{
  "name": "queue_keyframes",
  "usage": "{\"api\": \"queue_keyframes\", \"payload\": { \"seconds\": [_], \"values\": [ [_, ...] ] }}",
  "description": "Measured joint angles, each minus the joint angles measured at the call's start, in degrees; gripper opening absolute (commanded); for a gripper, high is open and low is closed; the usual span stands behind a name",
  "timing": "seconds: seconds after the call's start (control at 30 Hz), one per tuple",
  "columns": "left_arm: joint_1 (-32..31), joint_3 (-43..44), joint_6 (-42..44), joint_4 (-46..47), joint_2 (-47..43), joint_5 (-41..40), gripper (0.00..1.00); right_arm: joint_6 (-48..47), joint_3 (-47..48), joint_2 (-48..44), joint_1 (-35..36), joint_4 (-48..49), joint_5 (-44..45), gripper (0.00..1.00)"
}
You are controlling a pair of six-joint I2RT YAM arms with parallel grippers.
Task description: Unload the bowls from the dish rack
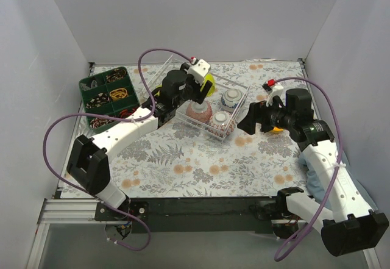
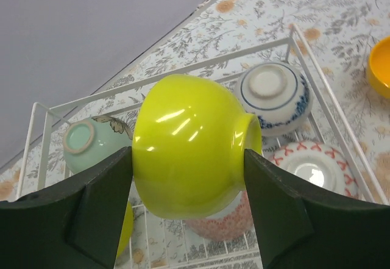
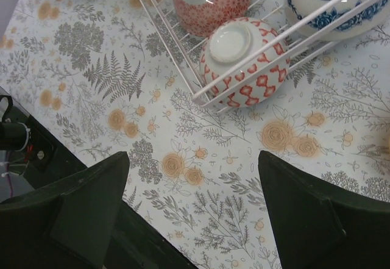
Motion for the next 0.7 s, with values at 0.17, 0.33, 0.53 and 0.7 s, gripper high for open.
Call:
{"api": "queue_keyframes", "payload": {
  "seconds": [0.17,0.33,0.53,0.7],
  "values": [
    [-2.47,-5.4,8.2,-1.42,-6.8,2.51,0.36,-0.26,4.79,4.37,0.0,1.79,-2.64,0.95],
    [-4.28,-7.87,13.73,-3.8,-12.94,6.03,0.36,-0.63,9.57,9.55,0.0,4.55,-8.09,0.95],
    [-6.16,-9.33,16.28,-7.02,-18.78,11.96,0.36,-2.69,15.82,17.4,0.02,6.91,-16.61,0.96],
    [-7.63,-11.72,17.09,-9.75,-22.01,14.97,0.33,-6.32,21.24,22.88,0.04,7.43,-22.64,0.96]
  ]
}}
